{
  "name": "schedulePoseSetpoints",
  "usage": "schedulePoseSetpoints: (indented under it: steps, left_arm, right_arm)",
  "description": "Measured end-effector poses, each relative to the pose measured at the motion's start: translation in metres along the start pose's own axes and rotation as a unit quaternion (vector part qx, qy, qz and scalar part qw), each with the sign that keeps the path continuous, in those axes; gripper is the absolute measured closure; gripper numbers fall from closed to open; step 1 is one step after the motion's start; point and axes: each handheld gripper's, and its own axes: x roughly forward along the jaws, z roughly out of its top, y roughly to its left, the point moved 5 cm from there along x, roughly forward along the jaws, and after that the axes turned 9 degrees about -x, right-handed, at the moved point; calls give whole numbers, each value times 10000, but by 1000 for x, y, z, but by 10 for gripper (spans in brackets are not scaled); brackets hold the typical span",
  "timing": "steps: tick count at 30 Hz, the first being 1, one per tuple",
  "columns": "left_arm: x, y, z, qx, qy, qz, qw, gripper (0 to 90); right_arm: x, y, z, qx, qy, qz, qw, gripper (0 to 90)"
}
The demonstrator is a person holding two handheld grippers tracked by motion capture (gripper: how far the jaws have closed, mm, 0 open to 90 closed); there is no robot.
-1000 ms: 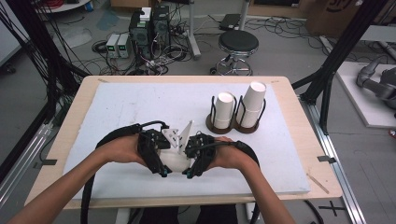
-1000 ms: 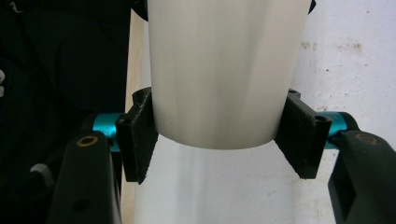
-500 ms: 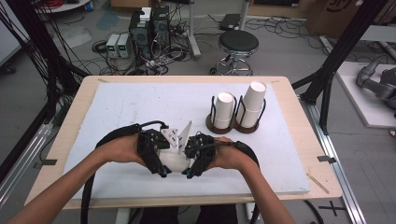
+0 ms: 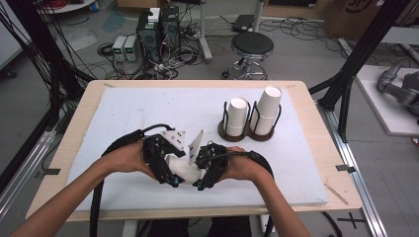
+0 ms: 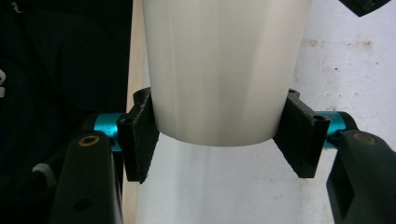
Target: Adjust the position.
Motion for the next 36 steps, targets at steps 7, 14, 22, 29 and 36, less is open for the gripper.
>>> schedulePoseSetpoints:
  steps: [7,14,22,29,36]
  left_arm:
    - [-8,-1,4,1,-189,-52,9998,164]
    - [-26,0,15,37,-464,-2,9989,153]
    - [-37,-3,18,186,-852,-34,9962,123]
    - [-46,-1,18,237,-1348,167,9904,139]
    - [-55,5,12,99,-1702,295,9849,153]
  right_arm:
    - [0,-1,-1,17,-10,-2,10000,371]
    - [0,0,0,20,-29,20,10000,371]
    - [-6,0,-3,38,-174,-78,9998,371]
    - [-12,0,-10,160,-498,-221,9984,371]
    - [-19,0,-19,290,-864,-395,9951,370]
